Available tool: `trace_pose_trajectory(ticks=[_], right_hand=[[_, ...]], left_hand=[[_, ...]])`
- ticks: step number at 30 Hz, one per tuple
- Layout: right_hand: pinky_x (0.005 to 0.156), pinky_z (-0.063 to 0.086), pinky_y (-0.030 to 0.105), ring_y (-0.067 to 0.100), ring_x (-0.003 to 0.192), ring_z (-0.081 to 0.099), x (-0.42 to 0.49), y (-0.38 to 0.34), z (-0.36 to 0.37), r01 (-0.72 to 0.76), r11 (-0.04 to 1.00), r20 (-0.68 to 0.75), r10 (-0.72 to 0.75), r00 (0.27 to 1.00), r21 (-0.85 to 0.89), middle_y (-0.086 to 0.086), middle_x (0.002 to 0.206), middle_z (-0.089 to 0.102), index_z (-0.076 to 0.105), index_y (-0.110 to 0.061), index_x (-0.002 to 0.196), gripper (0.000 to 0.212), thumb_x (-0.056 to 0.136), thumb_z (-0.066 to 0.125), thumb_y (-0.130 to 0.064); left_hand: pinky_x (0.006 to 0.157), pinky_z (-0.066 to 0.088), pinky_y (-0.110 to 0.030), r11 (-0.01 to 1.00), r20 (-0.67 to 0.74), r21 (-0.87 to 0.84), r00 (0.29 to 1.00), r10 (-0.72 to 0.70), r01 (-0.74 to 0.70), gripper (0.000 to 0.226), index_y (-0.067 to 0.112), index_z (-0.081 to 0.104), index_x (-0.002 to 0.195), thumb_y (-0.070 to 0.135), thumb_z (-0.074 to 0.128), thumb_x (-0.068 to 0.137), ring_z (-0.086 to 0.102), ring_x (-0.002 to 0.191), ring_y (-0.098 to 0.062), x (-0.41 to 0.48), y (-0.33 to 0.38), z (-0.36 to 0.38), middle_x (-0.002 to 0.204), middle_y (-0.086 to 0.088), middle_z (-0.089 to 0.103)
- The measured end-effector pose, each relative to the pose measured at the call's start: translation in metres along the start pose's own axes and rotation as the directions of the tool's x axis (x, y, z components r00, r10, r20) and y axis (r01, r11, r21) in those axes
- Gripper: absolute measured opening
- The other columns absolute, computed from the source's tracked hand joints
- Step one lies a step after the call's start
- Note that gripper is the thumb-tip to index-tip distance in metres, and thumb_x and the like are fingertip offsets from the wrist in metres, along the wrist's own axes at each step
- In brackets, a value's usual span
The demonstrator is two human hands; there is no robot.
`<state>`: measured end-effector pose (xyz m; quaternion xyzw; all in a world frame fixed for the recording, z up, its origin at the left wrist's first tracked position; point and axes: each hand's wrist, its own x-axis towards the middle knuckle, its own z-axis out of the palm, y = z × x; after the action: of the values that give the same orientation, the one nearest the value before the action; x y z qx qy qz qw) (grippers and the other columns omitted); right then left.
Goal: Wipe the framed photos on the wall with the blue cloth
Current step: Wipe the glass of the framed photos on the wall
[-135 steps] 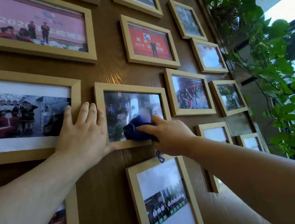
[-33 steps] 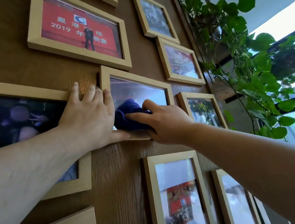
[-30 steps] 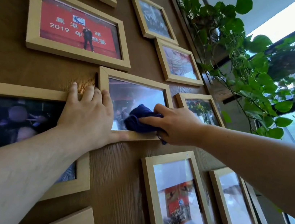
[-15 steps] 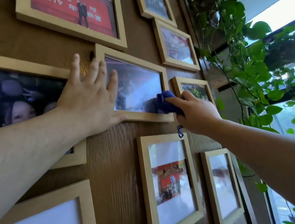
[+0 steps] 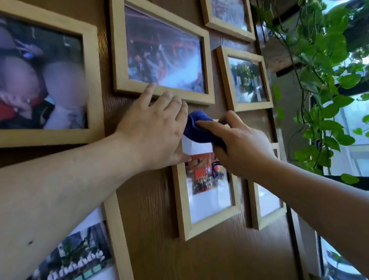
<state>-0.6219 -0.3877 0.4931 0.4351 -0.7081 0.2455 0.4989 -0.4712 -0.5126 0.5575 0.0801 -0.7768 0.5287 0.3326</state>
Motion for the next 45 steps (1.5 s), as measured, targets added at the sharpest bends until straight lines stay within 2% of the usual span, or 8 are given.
trace_pose_trajectory(ticks=[3, 7, 10, 15, 20, 29, 38, 45], right_hand=[[0.048, 0.037, 0.027, 0.017, 0.065, 0.046, -0.004, -0.012, 0.010, 0.056, 0.998, 0.011, -0.056, 0.998, -0.001, 0.006, 0.113, 0.050, 0.043, -0.032, 0.136, 0.052, 0.087, 0.056, -0.024], [0.045, 0.026, 0.021, 0.015, 0.061, 0.037, -0.009, -0.015, 0.024, 0.118, 0.993, -0.019, -0.118, 0.993, -0.028, 0.011, 0.111, 0.054, 0.050, -0.027, 0.132, 0.049, 0.084, 0.061, -0.024], [0.044, 0.035, 0.026, 0.018, 0.058, 0.041, -0.012, -0.003, 0.030, 0.119, 0.992, 0.022, -0.118, 0.993, -0.037, 0.010, 0.113, 0.052, 0.048, -0.029, 0.134, 0.049, 0.086, 0.057, -0.026], [0.046, 0.023, 0.019, 0.017, 0.056, 0.038, -0.026, 0.032, 0.037, 0.036, 0.994, 0.057, -0.030, 0.998, -0.102, 0.009, 0.107, 0.052, 0.052, -0.028, 0.130, 0.047, 0.084, 0.062, -0.024], [0.052, 0.032, 0.029, 0.021, 0.060, 0.042, -0.033, 0.050, 0.037, -0.091, 0.977, 0.140, 0.119, 0.983, -0.191, 0.006, 0.111, 0.048, 0.044, -0.031, 0.135, 0.047, 0.089, 0.052, -0.026], [0.043, 0.041, 0.028, 0.023, 0.061, 0.053, -0.027, 0.006, 0.034, 0.221, 0.974, 0.141, -0.211, 0.967, -0.055, 0.010, 0.113, 0.050, 0.042, -0.029, 0.136, 0.055, 0.084, 0.060, -0.027], [0.047, 0.035, 0.029, 0.029, 0.066, 0.058, -0.052, 0.052, 0.038, 0.141, 0.970, 0.227, -0.094, 0.969, -0.199, 0.011, 0.106, 0.053, 0.049, -0.026, 0.130, 0.050, 0.082, 0.062, -0.021], [0.049, 0.051, 0.034, 0.018, 0.066, 0.052, -0.054, 0.013, 0.037, 0.383, 0.920, 0.275, -0.348, 0.896, -0.083, 0.009, 0.116, 0.048, 0.032, -0.033, 0.137, 0.053, 0.088, 0.053, -0.030]], left_hand=[[0.117, 0.014, -0.052, 0.996, 0.012, -0.089, 1.000, -0.024, 0.025, 0.106, 0.002, 0.022, 0.146, 0.082, 0.028, 0.076, 0.027, 0.139, -0.032, 0.002, 0.007, 0.006, 0.150, -0.018, 0.035], [0.117, 0.017, -0.050, 0.991, 0.077, -0.123, 0.996, -0.044, 0.054, 0.108, 0.004, 0.019, 0.147, 0.080, 0.038, 0.074, 0.025, 0.139, -0.032, 0.004, 0.011, 0.017, 0.151, -0.017, 0.031], [0.117, 0.014, -0.050, 0.994, 0.096, -0.098, 0.994, -0.044, 0.053, 0.107, 0.005, 0.015, 0.147, 0.079, 0.042, 0.074, 0.019, 0.142, -0.031, 0.000, 0.010, 0.026, 0.154, -0.016, 0.027], [0.116, 0.015, -0.051, 0.994, 0.097, -0.090, 0.994, -0.046, 0.054, 0.111, 0.008, 0.014, 0.148, 0.083, 0.039, 0.071, 0.020, 0.141, -0.032, 0.000, 0.010, 0.029, 0.152, -0.015, 0.028], [0.116, 0.016, -0.053, 0.995, 0.111, -0.085, 0.992, -0.052, 0.062, 0.108, 0.012, 0.014, 0.149, 0.083, 0.039, 0.072, 0.019, 0.141, -0.033, 0.002, 0.012, 0.029, 0.152, -0.014, 0.028], [0.116, 0.015, -0.052, 0.992, 0.115, -0.091, 0.991, -0.073, 0.084, 0.106, 0.011, 0.014, 0.149, 0.077, 0.047, 0.074, 0.019, 0.141, -0.032, 0.003, 0.016, 0.025, 0.152, -0.015, 0.027], [0.116, 0.016, -0.053, 0.994, 0.117, -0.072, 0.991, -0.069, 0.078, 0.107, 0.010, 0.014, 0.149, 0.079, 0.042, 0.074, 0.020, 0.141, -0.032, 0.001, 0.016, 0.023, 0.152, -0.016, 0.028], [0.116, 0.016, -0.052, 0.995, 0.113, -0.064, 0.991, -0.073, 0.081, 0.107, 0.011, 0.013, 0.149, 0.079, 0.045, 0.073, 0.019, 0.141, -0.033, 0.002, 0.017, 0.024, 0.152, -0.016, 0.027]])
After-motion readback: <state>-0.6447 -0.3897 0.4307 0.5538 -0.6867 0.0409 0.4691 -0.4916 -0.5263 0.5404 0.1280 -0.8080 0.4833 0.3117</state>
